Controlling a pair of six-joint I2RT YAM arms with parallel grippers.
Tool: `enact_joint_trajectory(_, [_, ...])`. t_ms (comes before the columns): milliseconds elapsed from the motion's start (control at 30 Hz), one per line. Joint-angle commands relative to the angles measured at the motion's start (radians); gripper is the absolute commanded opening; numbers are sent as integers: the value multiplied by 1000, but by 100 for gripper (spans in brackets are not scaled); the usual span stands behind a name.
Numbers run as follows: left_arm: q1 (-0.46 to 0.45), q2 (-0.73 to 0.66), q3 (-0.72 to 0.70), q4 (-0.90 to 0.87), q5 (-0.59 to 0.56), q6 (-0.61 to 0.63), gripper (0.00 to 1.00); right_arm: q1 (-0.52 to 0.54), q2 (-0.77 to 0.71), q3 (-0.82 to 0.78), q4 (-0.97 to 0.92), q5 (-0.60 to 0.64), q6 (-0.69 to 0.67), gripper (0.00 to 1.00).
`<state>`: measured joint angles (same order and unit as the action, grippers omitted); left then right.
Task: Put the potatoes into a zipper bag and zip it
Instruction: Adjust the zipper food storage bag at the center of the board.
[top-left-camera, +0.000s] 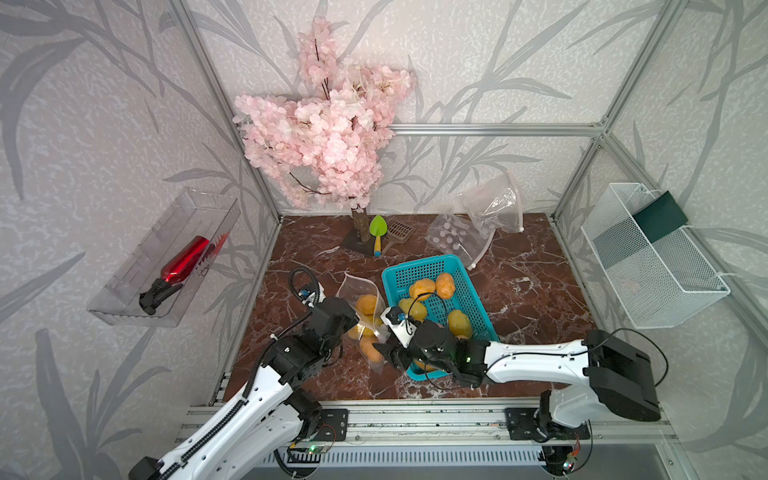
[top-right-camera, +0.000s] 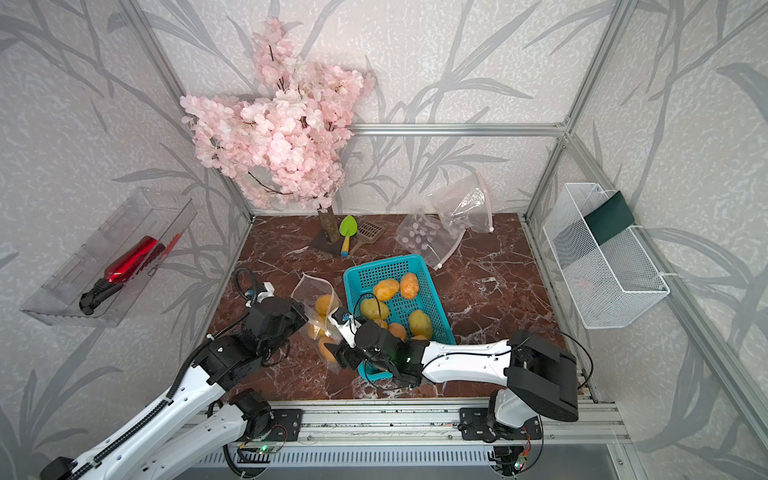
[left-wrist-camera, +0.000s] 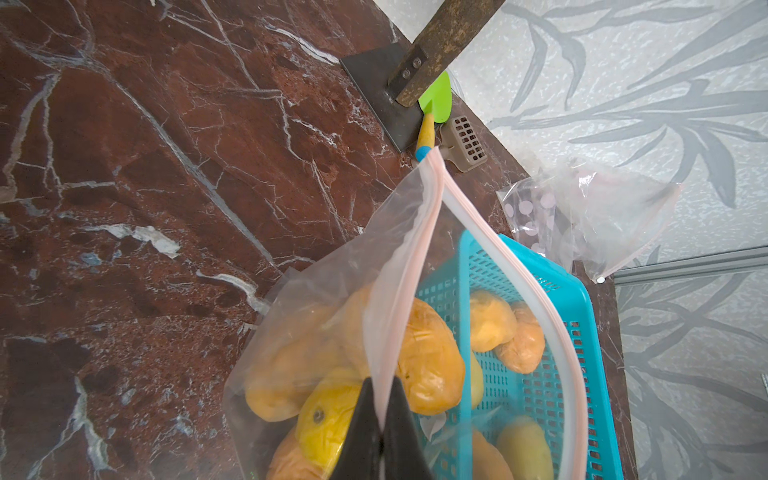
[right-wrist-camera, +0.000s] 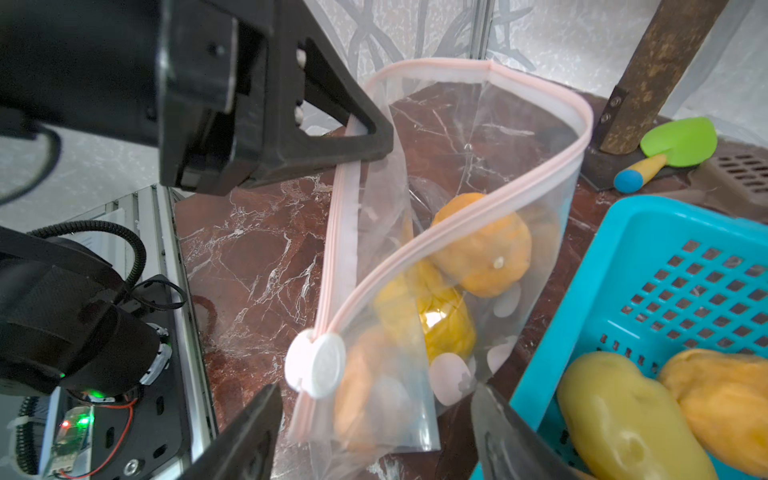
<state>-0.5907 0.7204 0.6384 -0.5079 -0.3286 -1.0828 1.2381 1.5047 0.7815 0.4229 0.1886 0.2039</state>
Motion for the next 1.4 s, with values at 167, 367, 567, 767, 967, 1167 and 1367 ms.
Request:
enact_joint_trajectory(167, [35,-61,12,-34,11,-16,0,3,47,-51,232,32,-96,79])
enact_joint_trajectory(367, [45,-60,12,-32,30,-19,0,0,95,-19,240,48,-141,69])
enact_joint_trajectory(567, [60,-62,11,-34,44,-19,0,-3,123,16,239,48,-159,46])
enact_joint_trajectory(767, [70,-65,7,-37,57,-23,0,-2,88,-2,250,47,-167,31])
enact_joint_trajectory(967, [82,-60,4,-33,71,-25,0,-2,83,7,236,19,-166,31])
enact_joint_trajectory(1167, [93,-62,0,-31,81,-28,0,-2,72,11,218,15,-168,30])
enact_joint_trajectory(1367, [100,-59,-3,-30,92,-29,0,-2,46,12,202,3,-169,31])
